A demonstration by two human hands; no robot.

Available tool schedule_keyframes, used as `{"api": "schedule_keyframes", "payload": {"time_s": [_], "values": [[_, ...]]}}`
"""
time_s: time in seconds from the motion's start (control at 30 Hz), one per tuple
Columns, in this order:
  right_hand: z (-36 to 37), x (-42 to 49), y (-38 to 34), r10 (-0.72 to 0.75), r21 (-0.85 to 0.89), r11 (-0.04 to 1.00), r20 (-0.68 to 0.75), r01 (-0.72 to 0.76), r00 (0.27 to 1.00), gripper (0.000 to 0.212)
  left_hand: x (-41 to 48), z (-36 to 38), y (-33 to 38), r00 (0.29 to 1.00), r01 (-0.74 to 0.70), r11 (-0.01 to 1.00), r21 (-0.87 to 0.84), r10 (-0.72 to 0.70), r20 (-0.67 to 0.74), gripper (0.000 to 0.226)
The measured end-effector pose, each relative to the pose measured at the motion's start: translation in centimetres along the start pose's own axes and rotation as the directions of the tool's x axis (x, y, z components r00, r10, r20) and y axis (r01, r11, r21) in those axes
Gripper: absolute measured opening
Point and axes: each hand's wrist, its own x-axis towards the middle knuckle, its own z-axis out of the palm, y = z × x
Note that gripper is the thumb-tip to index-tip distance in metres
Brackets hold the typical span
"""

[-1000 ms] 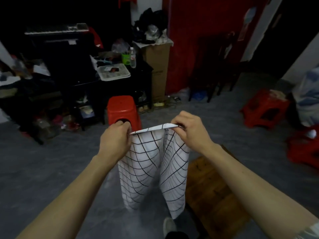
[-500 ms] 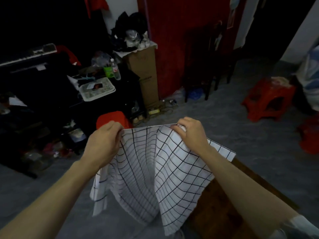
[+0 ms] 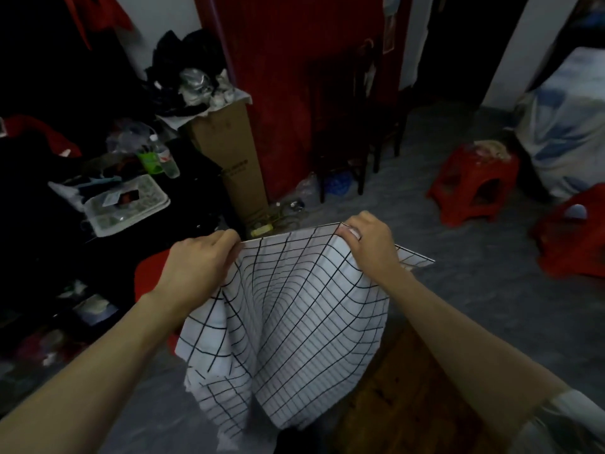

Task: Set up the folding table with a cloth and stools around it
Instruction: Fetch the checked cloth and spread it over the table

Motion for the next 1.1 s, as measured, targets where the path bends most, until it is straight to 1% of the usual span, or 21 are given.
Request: {"api": "schedule_keyframes", "payload": {"time_s": [0.13, 0.23, 0.3, 0.4, 0.47, 0.57, 0.67, 0.77, 0.87, 0.97, 1.03, 1.07, 1.1], "values": [[1.6, 4.9, 4.3, 0.077, -0.024, 0.997, -0.056, -0.078, 0.995, 0.021, 6.4, 5.9, -1.3, 0.999, -0.036, 0.996, -0.080, 0.035, -0.015, 0.033], [2.8, 9.1, 8.9, 0.135, -0.059, 0.989, -0.075, -0.139, 0.988, 0.022, 12.2, 11.2, -2.3, 0.998, -0.064, 0.986, -0.152, 0.064, -0.005, 0.035], [3.2, 11.9, 12.2, 0.140, -0.108, 0.983, -0.086, -0.149, 0.986, 0.024, 16.4, 14.5, -2.9, 0.996, -0.088, 0.974, -0.210, 0.089, -0.006, 0.035], [3.2, 15.6, 16.6, 0.112, -0.245, 0.958, -0.157, -0.149, 0.981, 0.030, 22.7, 18.9, -3.1, 0.991, -0.131, 0.945, -0.299, 0.129, -0.027, 0.038], [2.6, 17.6, 19.2, 0.109, -0.299, 0.939, -0.209, -0.170, 0.972, 0.031, 26.8, 21.2, -3.1, 0.986, -0.166, 0.926, -0.338, 0.156, -0.055, 0.038], [0.7, 19.5, 23.0, 0.094, -0.340, 0.925, -0.230, -0.171, 0.969, 0.029, 32.3, 23.9, -2.5, 0.970, -0.243, 0.901, -0.360, 0.220, -0.102, 0.040], [-2.4, 20.7, 25.7, 0.070, -0.385, 0.909, -0.240, -0.161, 0.968, 0.030, 36.8, 25.5, -0.9, 0.935, -0.352, 0.851, -0.389, 0.304, -0.180, 0.035], [-5.8, 21.0, 27.2, 0.007, -0.491, 0.860, -0.261, -0.140, 0.965, 0.033, 40.4, 26.6, 1.3, 0.900, -0.432, 0.808, -0.400, 0.364, -0.239, 0.032], [-9.5, 20.5, 28.3, -0.048, -0.624, 0.776, -0.201, -0.090, 0.978, 0.038, 42.6, 27.4, 3.6, 0.871, -0.488, 0.768, -0.416, 0.394, -0.293, 0.033], [-13.8, 18.6, 28.9, -0.058, -0.712, 0.702, -0.029, 0.020, 0.998, 0.041, 43.5, 27.5, 6.1, 0.851, -0.522, 0.733, -0.436, 0.415, -0.322, 0.036], [-16.5, 16.7, 28.8, -0.008, -0.747, 0.662, 0.075, 0.061, 0.997, 0.032, 43.4, 27.2, 8.1, 0.831, -0.556, 0.705, -0.440, 0.456, -0.320, 0.038], [-17.8, 15.5, 28.6, 0.039, -0.769, 0.637, 0.102, 0.054, 0.994, 0.024, 43.3, 26.8, 9.2, 0.813, -0.583, 0.688, -0.432, 0.487, -0.321, 0.038], [-19.1, 14.4, 28.4, 0.088, -0.795, 0.606, 0.099, 0.026, 0.991, 0.021, 43.1, 26.4, 10.6, 0.792, -0.611, 0.672, -0.418, 0.519, -0.323, 0.037]]}}
